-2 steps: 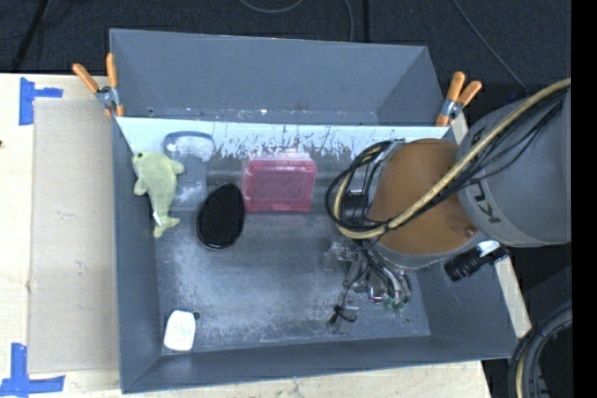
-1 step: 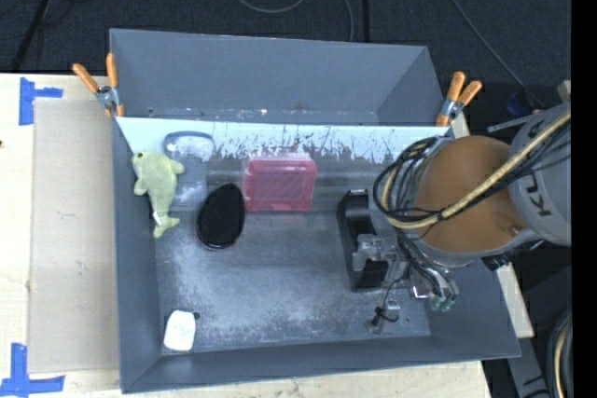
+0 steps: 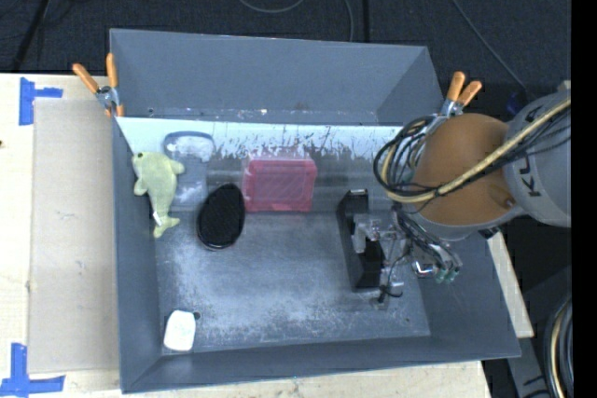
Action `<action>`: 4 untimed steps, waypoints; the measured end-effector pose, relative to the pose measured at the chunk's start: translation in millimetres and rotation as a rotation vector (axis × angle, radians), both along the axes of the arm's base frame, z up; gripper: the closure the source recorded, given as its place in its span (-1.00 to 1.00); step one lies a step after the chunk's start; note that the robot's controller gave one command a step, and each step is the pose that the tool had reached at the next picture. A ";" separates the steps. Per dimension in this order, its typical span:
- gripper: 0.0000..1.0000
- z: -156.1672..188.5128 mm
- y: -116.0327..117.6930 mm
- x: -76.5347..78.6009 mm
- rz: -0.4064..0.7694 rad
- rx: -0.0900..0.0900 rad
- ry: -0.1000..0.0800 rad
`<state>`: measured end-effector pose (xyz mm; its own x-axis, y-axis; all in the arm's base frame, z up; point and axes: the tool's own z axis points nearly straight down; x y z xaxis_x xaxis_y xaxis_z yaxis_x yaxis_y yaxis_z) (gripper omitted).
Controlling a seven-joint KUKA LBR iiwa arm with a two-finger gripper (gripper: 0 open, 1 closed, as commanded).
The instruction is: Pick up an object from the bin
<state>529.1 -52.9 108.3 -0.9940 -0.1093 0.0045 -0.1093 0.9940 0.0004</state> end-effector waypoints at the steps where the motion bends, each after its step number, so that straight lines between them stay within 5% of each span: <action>1: -1.00 -19.6 -31.1 -17.8 0.195 0.002 -0.037; 2: 1.00 -38.8 -48.7 20.0 0.248 0.006 0.011; 4: 1.00 -35.2 -48.5 18.8 0.246 0.007 0.012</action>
Offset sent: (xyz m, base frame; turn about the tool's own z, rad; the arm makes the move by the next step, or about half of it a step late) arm 0.0210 -0.0514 -0.0383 -0.2480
